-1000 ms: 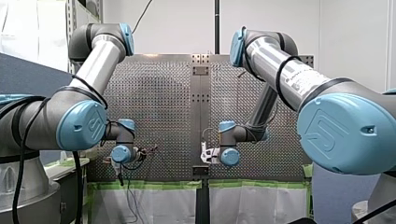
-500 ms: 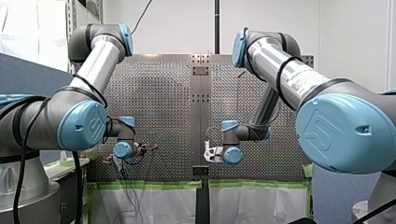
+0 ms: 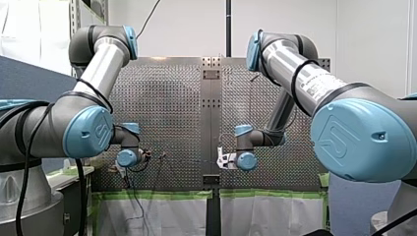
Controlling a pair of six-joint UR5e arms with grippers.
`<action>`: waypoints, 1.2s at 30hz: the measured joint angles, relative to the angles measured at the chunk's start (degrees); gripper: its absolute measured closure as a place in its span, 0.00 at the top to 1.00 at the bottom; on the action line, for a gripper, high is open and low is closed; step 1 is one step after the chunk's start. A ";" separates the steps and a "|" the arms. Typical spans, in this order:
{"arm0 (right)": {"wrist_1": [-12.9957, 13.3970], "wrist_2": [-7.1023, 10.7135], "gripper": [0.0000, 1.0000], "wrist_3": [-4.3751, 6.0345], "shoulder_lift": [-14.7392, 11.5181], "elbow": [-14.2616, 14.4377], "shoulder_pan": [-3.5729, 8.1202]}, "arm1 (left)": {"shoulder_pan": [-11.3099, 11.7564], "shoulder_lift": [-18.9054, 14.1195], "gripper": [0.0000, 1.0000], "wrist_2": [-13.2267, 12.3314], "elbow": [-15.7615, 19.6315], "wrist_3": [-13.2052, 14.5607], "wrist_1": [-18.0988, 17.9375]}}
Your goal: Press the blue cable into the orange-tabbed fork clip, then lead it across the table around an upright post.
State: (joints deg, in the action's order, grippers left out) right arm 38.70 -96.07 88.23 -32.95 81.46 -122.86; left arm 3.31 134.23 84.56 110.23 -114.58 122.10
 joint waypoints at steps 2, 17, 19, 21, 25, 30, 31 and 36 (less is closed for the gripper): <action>-0.01 0.00 0.00 -0.02 0.01 -0.01 0.02 | 0.09 0.00 0.09 0.05 0.01 0.28 -0.10; -0.06 0.00 0.00 -0.05 0.01 -0.01 0.11 | 0.81 0.00 0.77 -2.32 0.00 3.23 1.89; -0.08 0.00 0.00 -0.05 0.01 -0.01 0.16 | 0.93 0.00 0.88 -2.06 0.00 4.10 2.73; -0.09 0.01 0.00 -0.05 0.00 -0.01 0.19 | 1.01 0.00 1.00 -1.24 -0.01 5.24 3.88; -0.10 0.00 0.00 -0.05 0.01 -0.01 0.21 | 0.93 0.00 1.00 0.64 0.00 7.29 5.92; -0.11 0.00 0.00 -0.05 0.01 -0.01 0.20 | 0.41 -0.04 1.00 3.04 0.04 9.72 8.33; -0.11 0.00 0.00 -0.05 0.01 -0.01 0.21 | 0.32 -0.05 1.00 3.41 0.04 10.14 8.75; -0.16 0.01 0.00 -0.05 0.02 -0.01 0.22 | -0.11 -0.11 1.00 2.87 0.45 12.73 11.36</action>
State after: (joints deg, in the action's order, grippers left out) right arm 38.55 -96.05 88.17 -32.94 81.45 -122.64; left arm 3.20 134.12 87.43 110.68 -101.86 133.45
